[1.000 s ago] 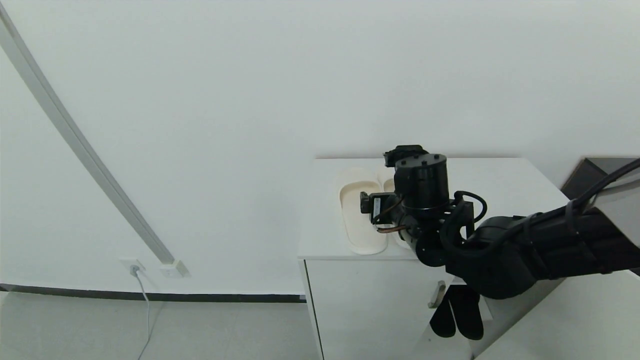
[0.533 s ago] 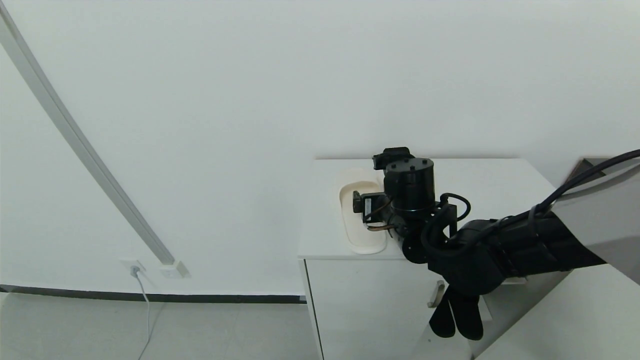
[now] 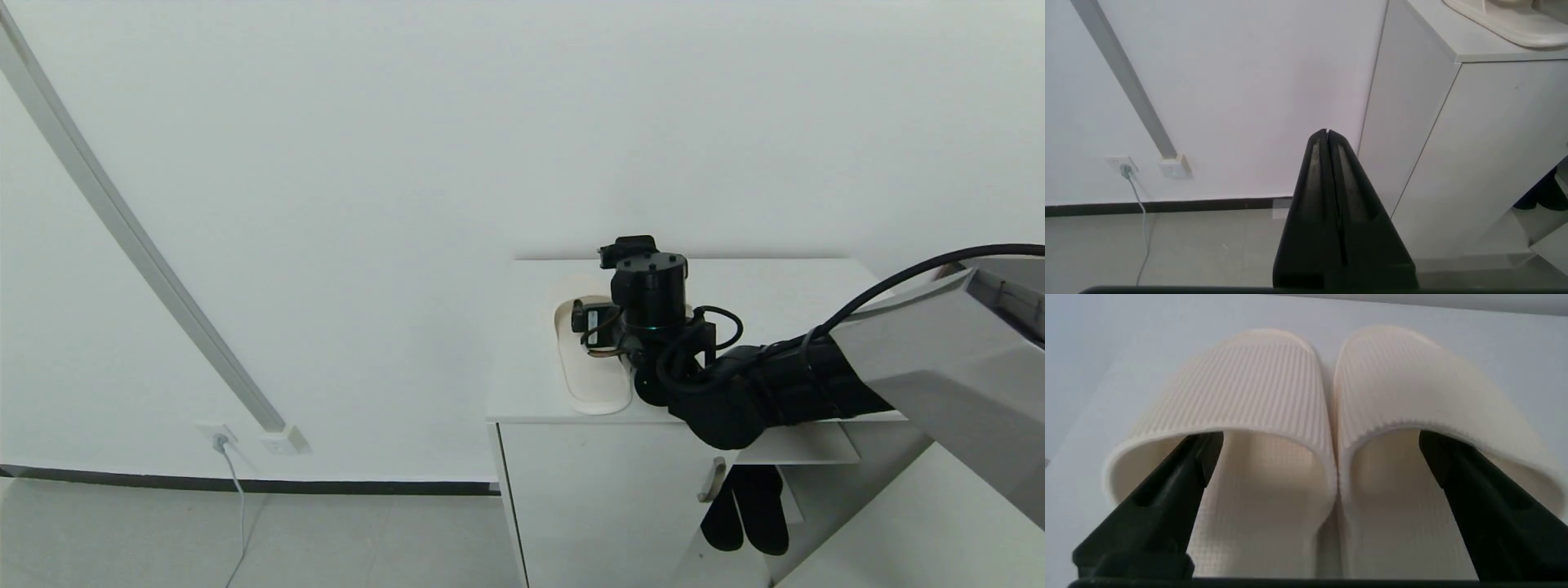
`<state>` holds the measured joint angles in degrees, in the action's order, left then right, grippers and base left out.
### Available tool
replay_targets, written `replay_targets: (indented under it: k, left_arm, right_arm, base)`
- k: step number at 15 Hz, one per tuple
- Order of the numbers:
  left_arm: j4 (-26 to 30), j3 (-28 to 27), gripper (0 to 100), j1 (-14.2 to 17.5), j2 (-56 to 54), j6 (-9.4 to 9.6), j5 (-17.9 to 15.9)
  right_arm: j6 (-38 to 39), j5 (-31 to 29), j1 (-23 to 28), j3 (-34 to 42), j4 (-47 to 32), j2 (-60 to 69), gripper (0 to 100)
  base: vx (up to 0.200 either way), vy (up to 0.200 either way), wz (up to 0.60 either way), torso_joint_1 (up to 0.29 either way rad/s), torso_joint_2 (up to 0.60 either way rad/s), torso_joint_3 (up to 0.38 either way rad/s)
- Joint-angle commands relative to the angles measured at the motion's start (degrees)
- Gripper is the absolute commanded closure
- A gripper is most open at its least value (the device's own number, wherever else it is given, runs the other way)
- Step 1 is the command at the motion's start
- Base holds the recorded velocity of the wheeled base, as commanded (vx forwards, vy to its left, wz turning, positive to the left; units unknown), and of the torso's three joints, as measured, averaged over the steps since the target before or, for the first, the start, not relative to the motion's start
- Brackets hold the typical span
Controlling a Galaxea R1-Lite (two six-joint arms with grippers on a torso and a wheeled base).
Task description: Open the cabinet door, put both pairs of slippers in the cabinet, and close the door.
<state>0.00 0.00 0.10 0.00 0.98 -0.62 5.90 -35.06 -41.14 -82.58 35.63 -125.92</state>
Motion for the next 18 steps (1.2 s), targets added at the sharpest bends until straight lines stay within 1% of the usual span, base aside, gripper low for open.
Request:
replay_targets:
  k: [1, 3, 6, 11, 12, 16, 18]
  left_arm:
    - [0.00, 0.00, 100, -0.01, 0.00, -0.01, 0.01]
    - [0.00, 0.00, 100, -0.01, 0.00, -0.01, 0.01]
    - [0.00, 0.00, 100, -0.01, 0.00, -0.01, 0.01]
    - [0.00, 0.00, 100, -0.01, 0.00, -0.01, 0.01]
    - [0.00, 0.00, 100, -0.01, 0.00, -0.01, 0.01]
    - [0.00, 0.00, 100, -0.01, 0.00, -0.01, 0.18]
    - [0.00, 0.00, 100, -0.01, 0.00, -0.01, 1.15]
  right_arm:
    - [-0.10, -0.01, 0.89, -1.97, -0.04, -2.23, 0]
    - [-0.19, 0.26, 1.50, -3.11, 0.14, -3.19, 0]
    - [-0.36, 2.45, 1.59, -3.99, 0.05, -3.19, 0]
    - [-1.24, 2.54, 1.68, -4.78, 0.05, -3.37, 0]
    - [-1.24, 2.54, 1.77, -4.78, 0.05, -3.37, 100]
    - [-1.24, 2.45, 2.12, -5.05, 0.05, -4.25, 100]
    - [-1.24, 2.36, 2.03, -4.96, 0.23, -3.72, 100]
  base:
    - [0.000, 0.000, 0.00, 0.000, 0.00, 0.000]
    - [0.000, 0.000, 0.00, 0.000, 0.00, 0.000]
    - [0.000, 0.000, 0.00, 0.000, 0.00, 0.000]
    - [0.000, 0.000, 0.00, 0.000, 0.00, 0.000]
    - [0.000, 0.000, 0.00, 0.000, 0.00, 0.000]
    - [0.000, 0.000, 0.00, 0.000, 0.00, 0.000]
    - [0.000, 0.000, 0.00, 0.000, 0.00, 0.000]
